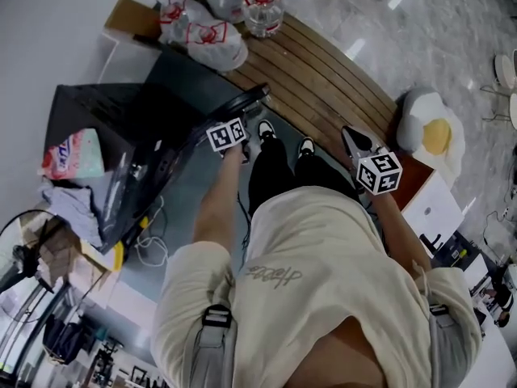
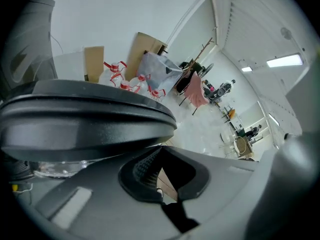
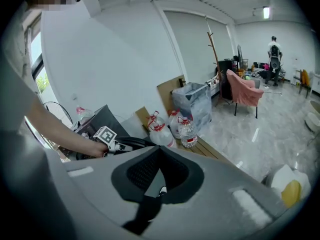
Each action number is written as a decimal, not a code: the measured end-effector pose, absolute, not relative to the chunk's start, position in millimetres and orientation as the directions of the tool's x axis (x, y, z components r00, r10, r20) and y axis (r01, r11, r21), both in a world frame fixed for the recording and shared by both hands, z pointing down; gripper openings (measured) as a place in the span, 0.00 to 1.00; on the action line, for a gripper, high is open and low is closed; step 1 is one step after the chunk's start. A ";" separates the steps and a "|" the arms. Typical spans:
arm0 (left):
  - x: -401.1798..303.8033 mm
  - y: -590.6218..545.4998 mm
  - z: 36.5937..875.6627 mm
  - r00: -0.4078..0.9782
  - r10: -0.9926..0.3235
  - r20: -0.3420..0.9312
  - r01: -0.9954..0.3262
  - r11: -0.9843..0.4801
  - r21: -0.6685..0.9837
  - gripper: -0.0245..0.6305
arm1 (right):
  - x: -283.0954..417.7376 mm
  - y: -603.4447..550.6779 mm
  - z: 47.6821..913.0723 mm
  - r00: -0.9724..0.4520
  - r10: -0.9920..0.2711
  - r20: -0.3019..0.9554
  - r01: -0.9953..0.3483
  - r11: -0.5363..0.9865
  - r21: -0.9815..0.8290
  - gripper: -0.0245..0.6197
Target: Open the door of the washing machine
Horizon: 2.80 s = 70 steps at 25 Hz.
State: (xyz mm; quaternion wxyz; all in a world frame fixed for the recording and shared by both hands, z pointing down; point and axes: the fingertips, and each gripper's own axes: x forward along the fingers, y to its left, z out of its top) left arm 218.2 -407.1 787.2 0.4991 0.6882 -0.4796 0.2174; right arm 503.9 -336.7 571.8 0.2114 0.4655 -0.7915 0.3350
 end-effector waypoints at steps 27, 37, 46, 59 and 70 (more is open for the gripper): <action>231.1 -342.7 712.7 0.324 -0.601 0.731 -0.907 0.023 0.420 0.06 | 528.5 -320.5 572.7 -0.571 -0.605 0.554 -0.821 0.440 -0.365 0.04; 218.4 -290.0 618.6 0.232 -0.731 0.642 -0.947 -0.019 0.321 0.06 | 503.8 -308.8 596.4 -0.696 -0.488 0.527 -0.713 0.557 -0.425 0.04; 200.6 -264.0 529.1 0.192 -0.860 0.472 -0.932 -0.009 0.363 0.06 | 429.4 -296.6 545.2 -0.805 -0.404 0.435 -0.572 0.721 -0.391 0.04; 146.7 -209.7 412.9 0.151 -0.955 0.256 -0.958 -0.076 0.278 0.06 | 320.3 -241.3 443.2 -0.889 -0.332 0.315 -0.418 0.868 -0.266 0.04; 98.9 -158.4 351.5 -0.008 -0.986 0.168 -0.986 0.035 0.163 0.06 | 260.9 -227.5 355.2 -0.943 -0.277 0.185 -0.300 0.948 -0.105 0.04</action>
